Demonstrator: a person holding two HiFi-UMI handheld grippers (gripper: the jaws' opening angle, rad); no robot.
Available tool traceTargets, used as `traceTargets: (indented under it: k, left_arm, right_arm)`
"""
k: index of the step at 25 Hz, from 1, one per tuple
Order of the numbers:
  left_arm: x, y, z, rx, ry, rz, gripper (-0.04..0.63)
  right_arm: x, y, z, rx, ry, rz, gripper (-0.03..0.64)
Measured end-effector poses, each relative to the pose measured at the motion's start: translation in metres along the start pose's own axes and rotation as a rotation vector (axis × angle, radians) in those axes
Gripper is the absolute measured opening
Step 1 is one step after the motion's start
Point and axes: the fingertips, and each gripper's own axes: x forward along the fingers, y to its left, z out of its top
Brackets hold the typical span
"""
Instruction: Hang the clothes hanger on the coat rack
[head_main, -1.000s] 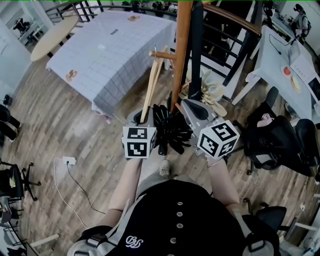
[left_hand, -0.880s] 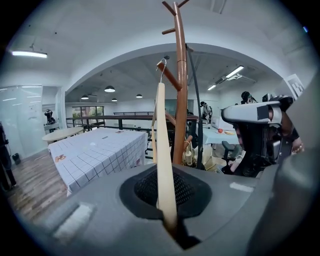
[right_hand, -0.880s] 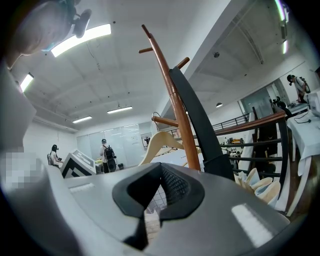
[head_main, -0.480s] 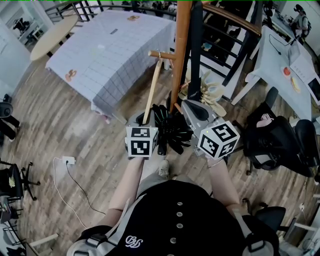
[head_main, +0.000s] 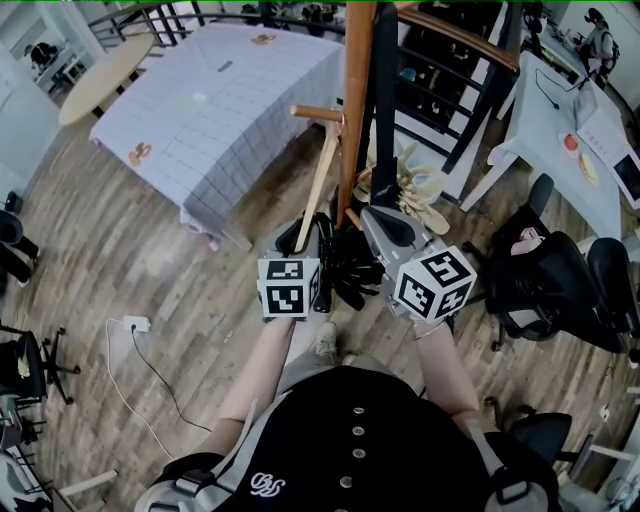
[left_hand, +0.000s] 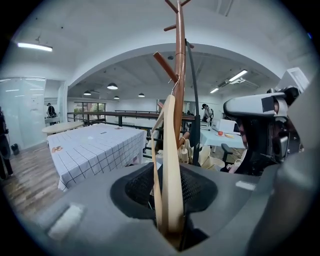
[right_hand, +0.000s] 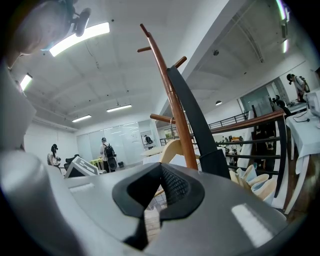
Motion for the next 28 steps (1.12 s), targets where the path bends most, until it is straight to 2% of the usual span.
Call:
traceTargets:
  k: [4,7,10,13,17,22,23,28]
  left_arm:
    - [0.001,-0.006,-0.001,-0.021,-0.012,-0.013,0.104]
    - [0.0,-0.008,-0.003,-0.001,-0.016,-0.019,0.106]
    - [-0.004,-0.017,-0.003,0.002,-0.02,-0.061,0.108]
    - [-0.008,-0.025,-0.001,-0.007,-0.031,-0.109,0.204]
    - [-0.014,-0.03,0.002,-0.024,-0.053,-0.15,0.219]
    - [-0.03,-0.033,0.015,-0.052,-0.123,-0.176,0.222]
    - [-0.034,-0.033,0.019,-0.061,-0.142,-0.181,0.239]
    - [-0.054,-0.035,0.051,-0.1,-0.259,-0.198,0.239]
  right_arm:
    - [-0.002,-0.001,0.0,0.003,-0.003,-0.001,0.0]
    - [-0.003,0.0,-0.001,0.003,-0.004,-0.001,0.0]
    - [-0.003,0.002,0.0,0.0,-0.005,0.002,0.0]
    - [-0.004,0.005,0.001,0.001,-0.009,0.005,0.0]
    - [-0.007,0.008,0.0,0.001,-0.007,0.003,0.0]
    - [-0.012,0.011,0.0,0.004,-0.018,0.004,0.0]
    - [-0.012,0.012,0.001,0.002,-0.02,0.004,0.0]
    - [-0.012,0.013,0.004,-0.013,-0.023,0.004,0.0]
